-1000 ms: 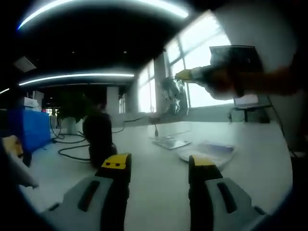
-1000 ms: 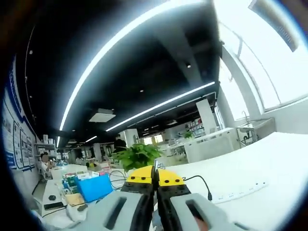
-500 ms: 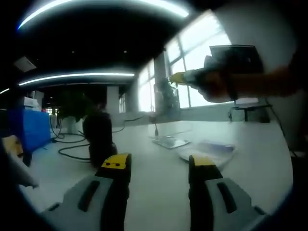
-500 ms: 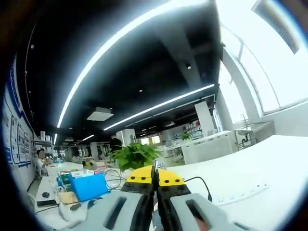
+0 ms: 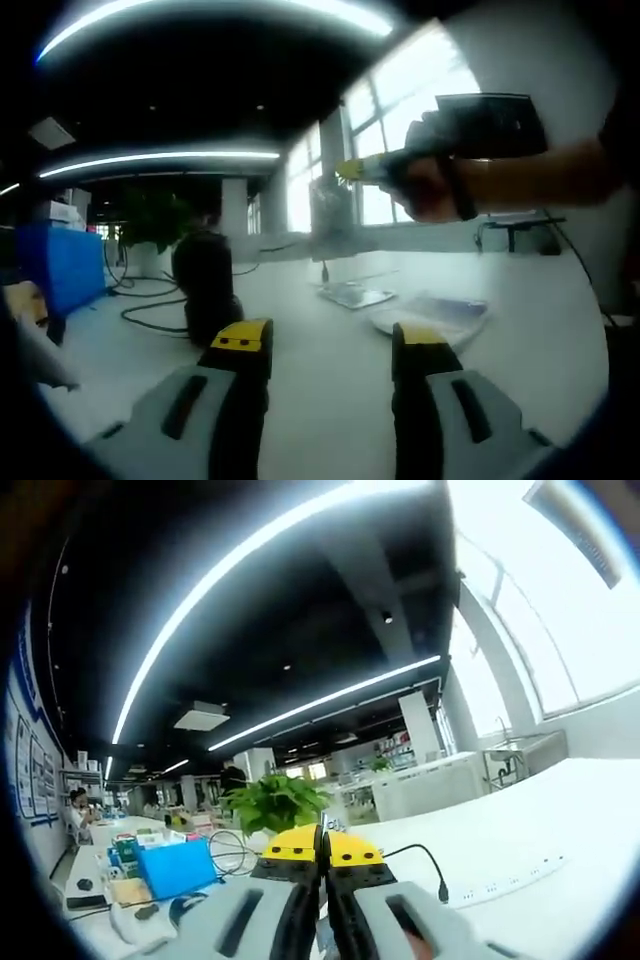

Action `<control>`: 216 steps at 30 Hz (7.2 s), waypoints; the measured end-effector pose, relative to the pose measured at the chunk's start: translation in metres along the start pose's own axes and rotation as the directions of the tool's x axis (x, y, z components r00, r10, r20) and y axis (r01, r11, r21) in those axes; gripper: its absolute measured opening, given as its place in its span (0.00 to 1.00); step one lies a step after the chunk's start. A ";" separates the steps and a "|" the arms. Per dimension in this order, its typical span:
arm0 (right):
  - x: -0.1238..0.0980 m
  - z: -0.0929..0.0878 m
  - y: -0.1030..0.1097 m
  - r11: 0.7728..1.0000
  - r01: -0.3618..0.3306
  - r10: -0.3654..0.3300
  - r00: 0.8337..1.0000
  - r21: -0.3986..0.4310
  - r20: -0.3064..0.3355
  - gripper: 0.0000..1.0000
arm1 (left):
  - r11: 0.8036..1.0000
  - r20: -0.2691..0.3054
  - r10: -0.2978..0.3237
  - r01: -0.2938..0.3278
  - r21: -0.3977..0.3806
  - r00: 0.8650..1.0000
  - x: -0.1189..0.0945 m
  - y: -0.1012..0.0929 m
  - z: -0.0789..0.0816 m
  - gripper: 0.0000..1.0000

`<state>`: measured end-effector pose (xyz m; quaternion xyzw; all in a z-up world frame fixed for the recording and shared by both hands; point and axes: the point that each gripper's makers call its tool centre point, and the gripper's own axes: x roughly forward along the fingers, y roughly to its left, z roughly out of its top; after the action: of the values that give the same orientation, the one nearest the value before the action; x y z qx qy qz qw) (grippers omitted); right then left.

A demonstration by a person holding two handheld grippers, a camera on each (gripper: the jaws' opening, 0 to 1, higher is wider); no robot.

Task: Clip sheet goods on table flip sheet goods clip sheet goods scan sheet goods put sheet goods back to table

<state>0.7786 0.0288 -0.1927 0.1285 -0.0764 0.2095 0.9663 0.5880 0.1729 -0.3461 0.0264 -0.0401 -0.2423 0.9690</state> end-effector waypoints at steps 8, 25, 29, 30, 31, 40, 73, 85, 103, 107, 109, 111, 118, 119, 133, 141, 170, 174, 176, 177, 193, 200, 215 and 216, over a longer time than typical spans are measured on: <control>0.005 -0.013 0.016 0.999 -0.031 0.031 0.999 -0.034 -0.012 0.00 | 1.000 -0.002 -0.002 0.002 0.002 1.000 0.000 0.000 0.000 0.40; 0.018 -0.038 0.023 0.999 -0.025 0.024 0.999 -0.029 -0.037 0.00 | 1.000 -0.005 -0.003 0.003 0.007 1.000 0.000 0.000 -0.001 0.40; 0.017 -0.045 0.027 0.999 -0.032 0.031 0.998 -0.018 -0.051 0.00 | 1.000 -0.006 -0.003 0.003 0.008 1.000 0.000 0.000 -0.001 0.40; 0.017 -0.046 0.027 0.999 -0.032 0.031 0.998 -0.018 -0.052 0.00 | 1.000 -0.006 -0.003 0.003 0.009 1.000 0.000 0.000 -0.001 0.40; 0.017 -0.047 0.029 0.999 -0.037 0.036 0.998 -0.019 -0.054 0.00 | 1.000 -0.006 -0.004 0.004 0.009 1.000 0.000 0.000 -0.001 0.40; 0.014 -0.045 0.031 0.998 -0.050 0.048 0.997 -0.026 -0.067 0.00 | 1.000 -0.007 -0.004 0.005 0.010 1.000 0.001 0.000 -0.002 0.40; -0.051 0.037 0.036 0.905 -0.234 0.212 0.972 -0.355 -0.100 0.00 | 0.999 -0.021 -0.002 0.003 0.037 1.000 0.001 -0.003 -0.004 0.40; -0.075 0.053 0.018 0.878 -0.235 0.215 0.972 -0.418 -0.095 0.00 | 0.999 -0.020 -0.003 0.004 0.041 1.000 0.001 -0.003 -0.003 0.40; -0.117 0.074 -0.019 0.840 -0.230 0.213 0.973 -0.492 -0.092 0.00 | 0.999 -0.023 -0.001 0.002 0.055 1.000 0.002 -0.004 -0.003 0.40; -0.129 0.079 -0.030 0.842 -0.233 0.219 0.972 -0.487 -0.087 0.00 | 0.999 -0.021 0.008 -0.007 0.050 1.000 0.001 -0.002 -0.003 0.40; -0.137 0.079 -0.037 0.840 -0.232 0.212 0.972 -0.490 -0.097 0.00 | 0.999 -0.021 0.007 -0.006 0.049 1.000 0.001 -0.002 -0.003 0.40; -0.147 0.079 -0.044 0.834 -0.231 0.206 0.973 -0.501 -0.106 0.00 | 0.999 -0.021 0.003 -0.002 0.052 1.000 0.002 -0.003 -0.003 0.40; -0.174 0.089 -0.070 0.847 -0.198 0.171 0.980 -0.494 -0.099 0.00 | 0.998 -0.025 -0.006 0.007 0.060 1.000 0.003 -0.005 -0.004 0.40; -0.176 0.090 -0.073 0.851 -0.188 0.161 0.982 -0.491 -0.097 0.00 | 0.998 -0.025 -0.006 0.008 0.061 1.000 0.003 -0.005 -0.004 0.40; -0.205 0.105 -0.074 0.834 -0.202 0.165 0.979 -0.514 -0.118 0.00 | 0.998 -0.033 0.009 -0.007 0.059 0.999 0.003 -0.003 -0.004 0.40; -0.219 0.104 -0.088 0.828 -0.176 0.134 0.984 -0.532 -0.117 0.00 | 0.998 -0.032 0.008 -0.006 0.056 0.999 0.002 -0.003 -0.004 0.40; -0.261 0.051 -0.087 0.766 -0.304 0.192 0.949 -0.567 -0.251 0.00 | 0.998 -0.041 0.015 -0.013 0.065 0.999 0.002 -0.003 -0.006 0.40; -0.268 0.046 -0.085 0.761 -0.326 0.203 0.941 -0.561 -0.270 0.00 | 0.998 -0.044 0.013 -0.010 0.069 0.999 0.002 -0.003 -0.006 0.40; -0.272 0.045 -0.085 0.762 -0.332 0.209 0.939 -0.555 -0.274 0.00 | 0.997 -0.044 0.014 -0.011 0.070 0.999 0.002 -0.003 -0.006 0.40; -0.273 0.045 -0.085 0.764 -0.335 0.212 0.938 -0.552 -0.276 0.00 | 0.997 -0.045 0.015 -0.011 0.070 0.999 0.002 -0.003 -0.006 0.40; -0.277 0.019 -0.104 0.827 -0.368 0.213 0.905 -0.426 -0.367 0.00 | 0.997 -0.045 0.013 -0.010 0.072 0.999 0.003 -0.004 -0.006 0.40; -0.262 0.012 -0.137 0.816 -0.342 0.146 0.902 -0.466 -0.407 0.00 | 0.997 -0.044 0.015 -0.012 0.070 0.999 0.003 -0.003 -0.006 0.40; -0.231 -0.031 -0.177 0.725 -0.368 0.019 0.856 -0.582 -0.517 0.00 | 0.998 -0.038 0.014 -0.011 0.065 0.999 0.003 -0.002 -0.005 0.40; -0.229 -0.033 -0.180 0.717 -0.374 0.015 0.852 -0.589 -0.523 0.00 | 0.998 -0.038 0.014 -0.012 0.064 0.999 0.003 -0.002 -0.005 0.40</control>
<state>0.6517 -0.2083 -0.3089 -0.2940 0.0833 0.2967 0.9048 0.5898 0.1700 -0.3514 0.0616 -0.0295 -0.2339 0.9699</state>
